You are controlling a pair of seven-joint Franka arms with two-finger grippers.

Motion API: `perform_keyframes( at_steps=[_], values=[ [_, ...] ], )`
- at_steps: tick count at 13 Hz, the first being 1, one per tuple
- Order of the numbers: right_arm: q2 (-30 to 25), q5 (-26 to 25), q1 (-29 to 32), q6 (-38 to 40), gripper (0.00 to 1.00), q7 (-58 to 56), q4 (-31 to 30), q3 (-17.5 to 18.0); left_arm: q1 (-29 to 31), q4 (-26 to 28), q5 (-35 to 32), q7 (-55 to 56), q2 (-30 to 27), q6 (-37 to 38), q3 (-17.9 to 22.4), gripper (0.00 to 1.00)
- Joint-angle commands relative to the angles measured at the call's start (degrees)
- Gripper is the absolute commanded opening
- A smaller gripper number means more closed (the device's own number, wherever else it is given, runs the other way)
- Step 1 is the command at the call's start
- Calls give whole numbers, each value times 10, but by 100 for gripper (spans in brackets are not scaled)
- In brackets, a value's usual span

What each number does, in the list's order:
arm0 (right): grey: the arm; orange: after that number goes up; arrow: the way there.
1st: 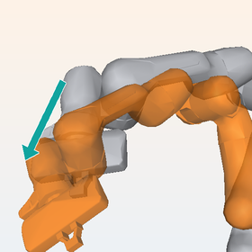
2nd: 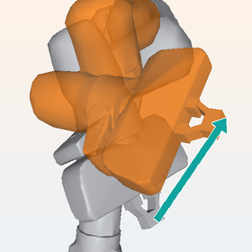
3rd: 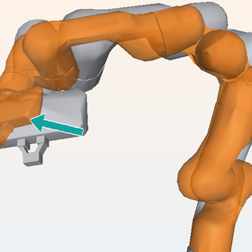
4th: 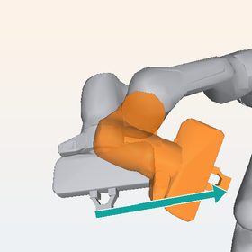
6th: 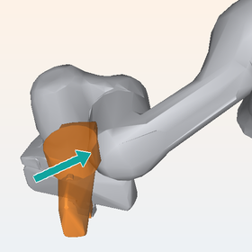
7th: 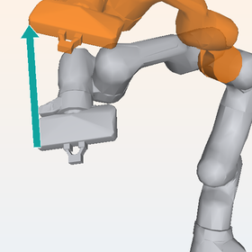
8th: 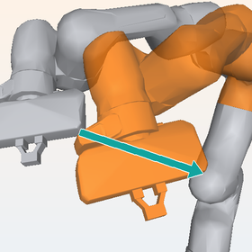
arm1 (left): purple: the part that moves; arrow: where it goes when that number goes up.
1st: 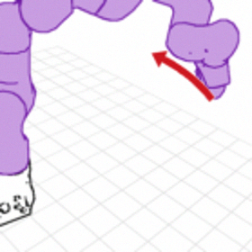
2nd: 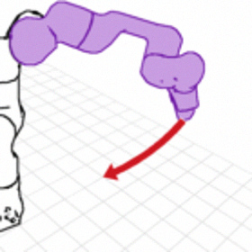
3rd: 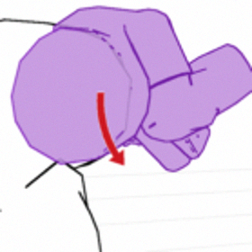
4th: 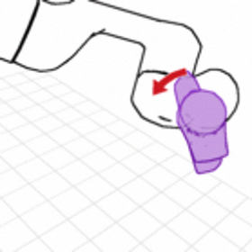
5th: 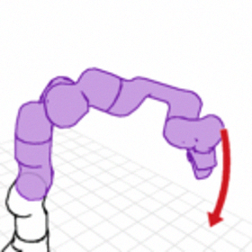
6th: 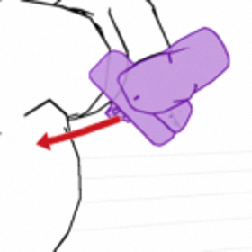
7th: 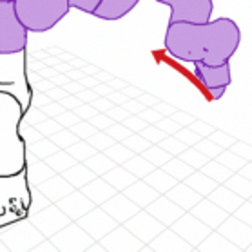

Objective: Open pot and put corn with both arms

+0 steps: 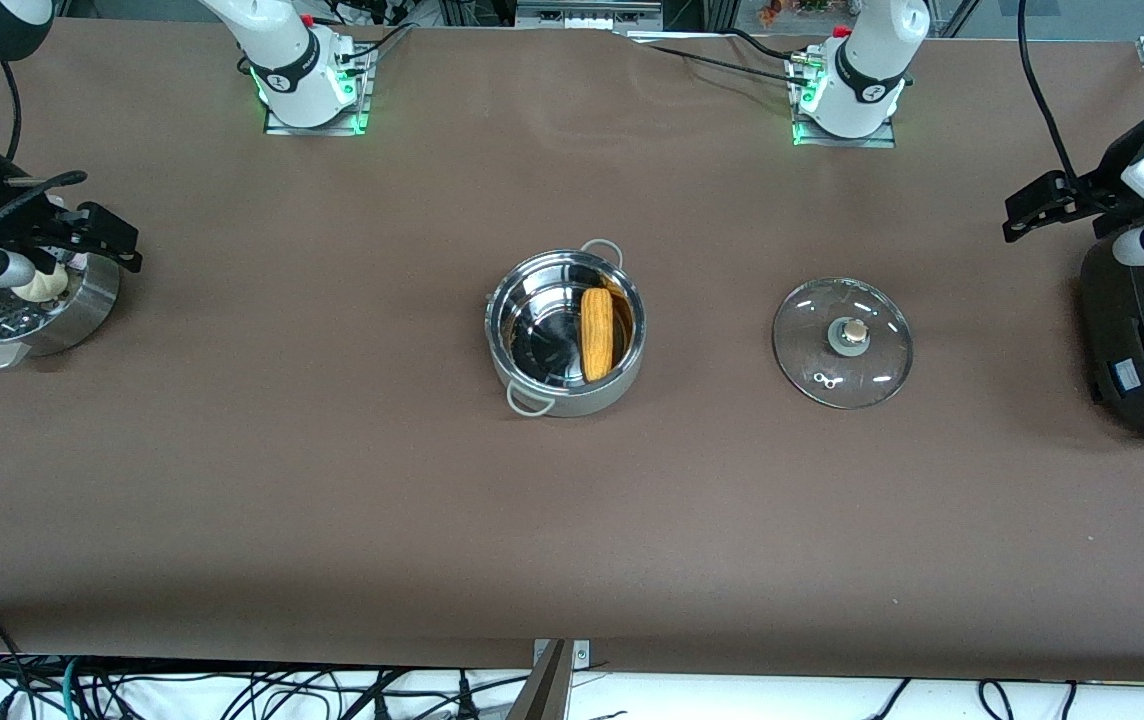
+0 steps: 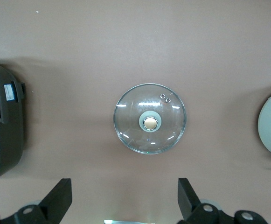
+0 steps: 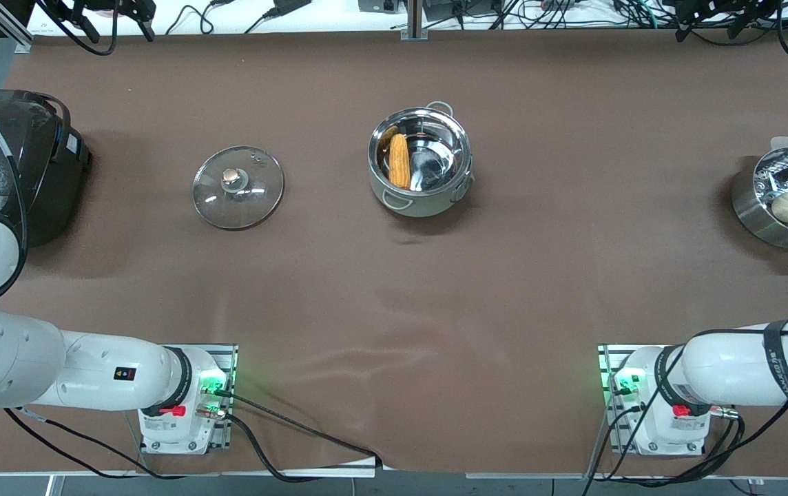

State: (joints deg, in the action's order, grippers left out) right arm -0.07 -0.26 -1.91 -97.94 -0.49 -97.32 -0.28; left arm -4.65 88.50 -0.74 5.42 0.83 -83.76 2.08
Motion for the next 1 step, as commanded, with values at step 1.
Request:
perform_keyframes(
  at_steps=[1],
  values=[
    [-3,11,13,-4,100,15,-1,12,8,18,-4,5,-17,-7,-9,100]
  ],
)
